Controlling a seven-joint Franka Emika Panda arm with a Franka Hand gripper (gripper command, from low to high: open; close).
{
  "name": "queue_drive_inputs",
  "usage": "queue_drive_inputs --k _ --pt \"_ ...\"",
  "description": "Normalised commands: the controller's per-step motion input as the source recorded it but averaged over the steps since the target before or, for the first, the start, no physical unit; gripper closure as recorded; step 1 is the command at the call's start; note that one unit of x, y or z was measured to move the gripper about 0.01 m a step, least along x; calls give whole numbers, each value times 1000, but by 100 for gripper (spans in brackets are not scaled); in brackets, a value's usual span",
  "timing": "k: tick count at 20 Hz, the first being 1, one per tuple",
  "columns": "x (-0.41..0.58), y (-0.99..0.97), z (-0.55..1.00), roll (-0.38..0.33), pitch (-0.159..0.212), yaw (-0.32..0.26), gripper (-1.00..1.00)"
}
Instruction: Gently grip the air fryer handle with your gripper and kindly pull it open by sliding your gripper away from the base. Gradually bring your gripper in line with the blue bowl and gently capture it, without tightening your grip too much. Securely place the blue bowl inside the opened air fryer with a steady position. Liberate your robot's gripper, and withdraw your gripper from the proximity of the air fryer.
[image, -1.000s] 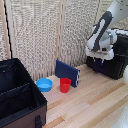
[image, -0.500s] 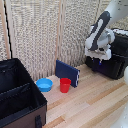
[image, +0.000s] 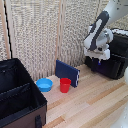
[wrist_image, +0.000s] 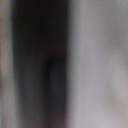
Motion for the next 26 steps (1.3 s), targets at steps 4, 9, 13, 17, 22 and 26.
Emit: queue_drive_inputs --k 4,9,13,17,22,26 --pt "-564 751 773 0 -106 0 100" --pt "-478 809 713 19 -115 0 100" --pt "-474 797 762 35 -122 0 100" --pt "-564 774 774 42 -124 0 100" --pt "-557 788 549 28 -136 0 100" --pt "-486 694 209 0 -217 0 100"
